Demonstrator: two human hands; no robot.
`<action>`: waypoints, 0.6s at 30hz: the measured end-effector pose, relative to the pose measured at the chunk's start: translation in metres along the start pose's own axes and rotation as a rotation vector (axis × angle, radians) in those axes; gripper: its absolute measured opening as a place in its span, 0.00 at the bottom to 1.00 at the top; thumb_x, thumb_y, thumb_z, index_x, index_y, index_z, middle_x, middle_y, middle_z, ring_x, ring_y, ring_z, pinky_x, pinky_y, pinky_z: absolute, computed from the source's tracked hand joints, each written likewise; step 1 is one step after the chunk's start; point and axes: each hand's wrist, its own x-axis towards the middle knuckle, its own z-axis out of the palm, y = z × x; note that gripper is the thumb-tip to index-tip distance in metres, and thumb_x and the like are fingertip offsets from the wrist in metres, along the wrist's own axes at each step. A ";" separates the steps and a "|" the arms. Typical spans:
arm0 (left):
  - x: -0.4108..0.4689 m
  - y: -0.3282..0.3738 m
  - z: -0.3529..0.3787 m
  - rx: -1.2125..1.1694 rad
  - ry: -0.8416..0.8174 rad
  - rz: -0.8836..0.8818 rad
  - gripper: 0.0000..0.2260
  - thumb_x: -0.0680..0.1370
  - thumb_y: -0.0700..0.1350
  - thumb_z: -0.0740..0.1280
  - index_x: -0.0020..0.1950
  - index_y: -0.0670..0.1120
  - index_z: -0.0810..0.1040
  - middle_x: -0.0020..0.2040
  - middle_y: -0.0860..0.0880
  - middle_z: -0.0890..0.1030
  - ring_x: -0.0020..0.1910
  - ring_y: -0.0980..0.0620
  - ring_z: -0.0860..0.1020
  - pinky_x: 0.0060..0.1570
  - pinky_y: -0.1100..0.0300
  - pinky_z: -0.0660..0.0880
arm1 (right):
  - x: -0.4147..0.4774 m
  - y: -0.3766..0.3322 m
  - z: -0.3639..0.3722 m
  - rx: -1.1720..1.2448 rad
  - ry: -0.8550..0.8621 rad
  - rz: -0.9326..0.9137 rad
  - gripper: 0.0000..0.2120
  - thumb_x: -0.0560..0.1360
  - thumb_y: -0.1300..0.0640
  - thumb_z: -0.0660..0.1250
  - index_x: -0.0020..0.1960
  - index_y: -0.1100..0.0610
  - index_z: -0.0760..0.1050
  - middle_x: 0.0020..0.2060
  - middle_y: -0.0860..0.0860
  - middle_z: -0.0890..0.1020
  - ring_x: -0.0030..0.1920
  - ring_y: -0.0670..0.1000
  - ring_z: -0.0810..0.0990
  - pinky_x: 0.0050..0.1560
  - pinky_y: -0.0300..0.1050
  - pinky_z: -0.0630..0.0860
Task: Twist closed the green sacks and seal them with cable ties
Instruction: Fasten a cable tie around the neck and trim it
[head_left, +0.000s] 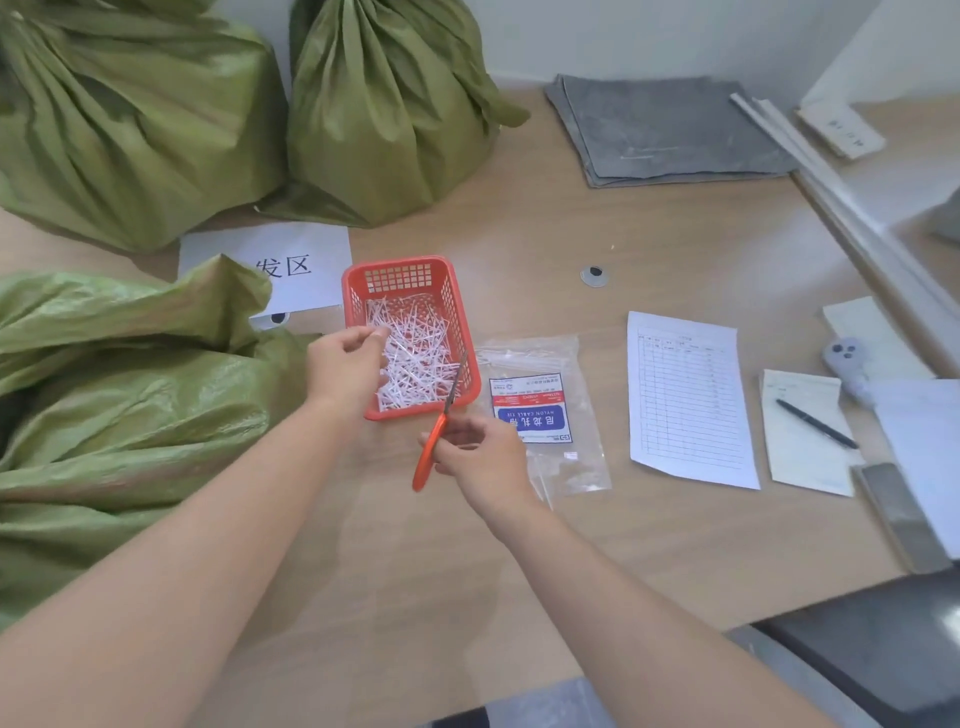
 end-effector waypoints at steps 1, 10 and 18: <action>0.004 -0.003 0.003 -0.002 -0.008 -0.024 0.08 0.80 0.47 0.71 0.56 0.44 0.84 0.50 0.45 0.84 0.49 0.49 0.83 0.41 0.58 0.81 | 0.002 0.003 -0.001 -0.009 0.000 0.007 0.07 0.71 0.62 0.80 0.47 0.62 0.85 0.35 0.52 0.85 0.36 0.46 0.84 0.47 0.54 0.86; 0.004 -0.020 0.003 -0.006 -0.056 -0.142 0.19 0.74 0.56 0.69 0.60 0.49 0.84 0.56 0.50 0.85 0.57 0.47 0.83 0.61 0.44 0.80 | 0.022 0.025 0.003 -0.156 0.014 0.078 0.06 0.71 0.59 0.79 0.46 0.57 0.85 0.36 0.52 0.86 0.36 0.50 0.86 0.46 0.56 0.85; -0.012 -0.041 -0.005 -0.126 0.029 -0.210 0.19 0.84 0.58 0.53 0.58 0.50 0.79 0.52 0.54 0.83 0.49 0.56 0.81 0.51 0.56 0.75 | 0.012 0.052 0.007 -0.512 0.022 0.106 0.10 0.69 0.51 0.79 0.40 0.56 0.84 0.31 0.49 0.83 0.33 0.47 0.82 0.32 0.34 0.75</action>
